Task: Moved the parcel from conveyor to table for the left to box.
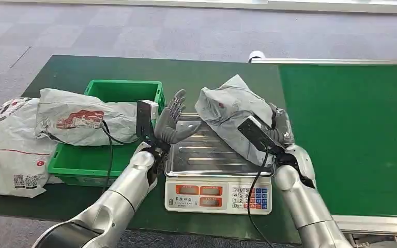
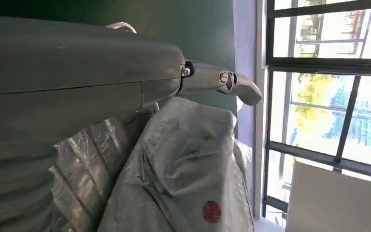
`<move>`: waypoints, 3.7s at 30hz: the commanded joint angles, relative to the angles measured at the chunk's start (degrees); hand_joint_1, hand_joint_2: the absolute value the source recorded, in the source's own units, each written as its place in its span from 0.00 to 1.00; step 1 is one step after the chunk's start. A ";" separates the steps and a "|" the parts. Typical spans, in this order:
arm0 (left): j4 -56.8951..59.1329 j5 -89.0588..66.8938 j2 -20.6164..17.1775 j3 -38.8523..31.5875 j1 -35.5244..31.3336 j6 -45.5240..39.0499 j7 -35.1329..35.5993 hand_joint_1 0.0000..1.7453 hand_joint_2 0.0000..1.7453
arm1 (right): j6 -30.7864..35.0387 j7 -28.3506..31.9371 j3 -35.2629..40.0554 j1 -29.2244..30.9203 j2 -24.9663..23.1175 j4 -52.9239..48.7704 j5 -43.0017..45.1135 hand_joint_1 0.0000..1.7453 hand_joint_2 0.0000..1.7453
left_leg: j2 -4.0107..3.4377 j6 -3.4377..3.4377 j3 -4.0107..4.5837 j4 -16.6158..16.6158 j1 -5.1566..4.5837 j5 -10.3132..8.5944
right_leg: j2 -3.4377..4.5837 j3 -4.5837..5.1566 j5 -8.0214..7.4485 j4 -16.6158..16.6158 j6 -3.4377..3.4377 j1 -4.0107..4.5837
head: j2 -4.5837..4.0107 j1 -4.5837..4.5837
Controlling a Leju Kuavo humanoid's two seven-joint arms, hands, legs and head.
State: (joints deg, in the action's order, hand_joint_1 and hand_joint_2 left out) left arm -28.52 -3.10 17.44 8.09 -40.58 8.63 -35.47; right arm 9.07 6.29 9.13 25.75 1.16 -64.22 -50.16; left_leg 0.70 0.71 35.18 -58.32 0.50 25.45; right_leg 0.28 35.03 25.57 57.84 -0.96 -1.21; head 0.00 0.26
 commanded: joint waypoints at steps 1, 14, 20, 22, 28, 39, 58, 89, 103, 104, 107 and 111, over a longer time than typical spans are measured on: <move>1.72 -0.07 -0.66 -0.77 -1.19 -0.05 0.40 0.00 1.00 | -0.27 -0.15 3.95 2.17 0.08 2.10 0.53 1.00 1.00 | -0.22 -0.03 -0.26 0.06 0.00 0.07 | 0.13 -0.20 0.01 -0.08 0.09 0.03 | 0.00 0.00; 2.06 -0.02 -0.16 0.94 -1.45 -0.13 0.78 0.00 1.00 | -1.04 -0.11 6.78 -2.78 2.05 -2.32 4.39 1.00 1.00 | -0.01 -0.01 -0.24 0.06 0.02 0.06 | -0.05 -0.23 0.04 -0.11 0.05 0.09 | 0.00 0.02; 2.09 0.10 -0.28 0.98 -1.48 -0.05 0.78 0.00 1.00 | -1.09 -0.26 6.94 -2.35 2.12 -2.21 4.55 1.00 1.00 | -0.22 -0.05 -0.61 0.23 0.02 0.10 | 0.09 -0.54 0.02 -0.29 0.13 0.11 | 0.00 0.02; 2.09 0.10 -0.28 0.98 -1.48 -0.05 0.78 0.00 1.00 | -1.09 -0.26 6.94 -2.35 2.12 -2.21 4.55 1.00 1.00 | -0.11 -0.01 -0.19 0.03 -0.02 0.04 | 0.04 -0.14 0.01 -0.05 0.05 0.04 | 0.00 0.02; 2.09 0.10 -0.28 0.98 -1.48 -0.05 0.78 0.00 1.00 | -1.09 -0.26 6.94 -2.35 2.12 -2.21 4.55 1.00 1.00 | -0.15 -0.02 -0.31 0.08 -0.01 0.07 | 0.05 -0.25 0.03 -0.10 0.08 0.07 | 0.00 0.02; 3.38 0.00 2.51 11.55 -4.08 -1.67 -4.53 0.00 1.00 | -14.80 8.06 -22.60 -5.94 -10.71 -8.15 28.67 0.00 1.00 | 0.07 -0.01 -0.14 0.01 -0.03 0.04 | -0.13 -0.12 0.05 -0.03 0.06 0.03 | 0.00 0.02; 2.32 -14.44 2.56 27.82 -4.80 -3.32 -4.53 0.00 1.00 | -15.21 10.68 -30.29 -4.26 -12.36 -7.44 27.54 0.00 1.00 | -0.01 -0.03 -0.12 -0.01 -0.01 0.01 | -0.05 -0.08 0.02 -0.03 0.05 0.03 | 0.00 0.00; 5.87 -34.06 2.56 58.34 -8.03 -18.25 12.42 0.00 1.00 | -15.97 11.92 -30.59 -2.02 -10.94 -5.06 29.97 0.00 1.00 | -0.15 -0.04 -0.20 0.00 -0.01 0.05 | 0.07 -0.14 -0.01 -0.06 0.05 0.03 | 0.00 0.00; 10.40 -43.03 2.56 63.92 -11.10 -15.76 28.70 0.00 1.00 | -18.16 14.55 -18.75 -1.42 -5.71 3.03 36.16 0.00 1.00 | -0.24 -0.04 -0.28 0.06 0.01 0.02 | 0.15 -0.23 -0.07 -0.12 0.07 0.04 | 0.00 0.00; 10.73 -42.52 2.56 63.24 -11.02 -15.29 28.49 0.00 1.00 | -18.52 14.48 -18.29 -1.11 -5.56 3.65 36.55 0.00 1.00 | -0.28 -0.03 -0.22 0.01 0.01 0.03 | 0.20 -0.14 -0.07 -0.07 0.05 0.04 | 0.00 0.00; 11.49 -42.49 2.56 62.74 -11.08 -15.13 27.67 0.00 1.00 | -18.64 14.54 -17.52 -0.55 -5.34 4.65 37.09 0.00 1.00 | -0.32 -0.03 -0.25 0.02 -0.01 0.02 | 0.24 -0.17 -0.09 -0.08 0.04 0.05 | 0.00 0.00; 11.49 -42.49 2.56 62.74 -11.08 -15.13 27.67 0.00 1.00 | -18.64 14.54 -17.52 -0.55 -5.34 4.65 37.09 0.00 1.00 | -0.38 -0.03 -0.47 0.13 -0.01 0.00 | 0.24 -0.33 -0.12 -0.18 0.11 0.08 | 0.00 0.00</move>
State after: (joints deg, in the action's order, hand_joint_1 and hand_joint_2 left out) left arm -21.59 -45.37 20.70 67.69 -49.61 -7.39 -7.93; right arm -9.46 20.90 -11.82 22.07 -6.49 -65.88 -13.40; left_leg 0.56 0.71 34.97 -58.34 0.47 25.42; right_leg 0.38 34.92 25.50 57.83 -0.95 -1.18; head 0.00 0.26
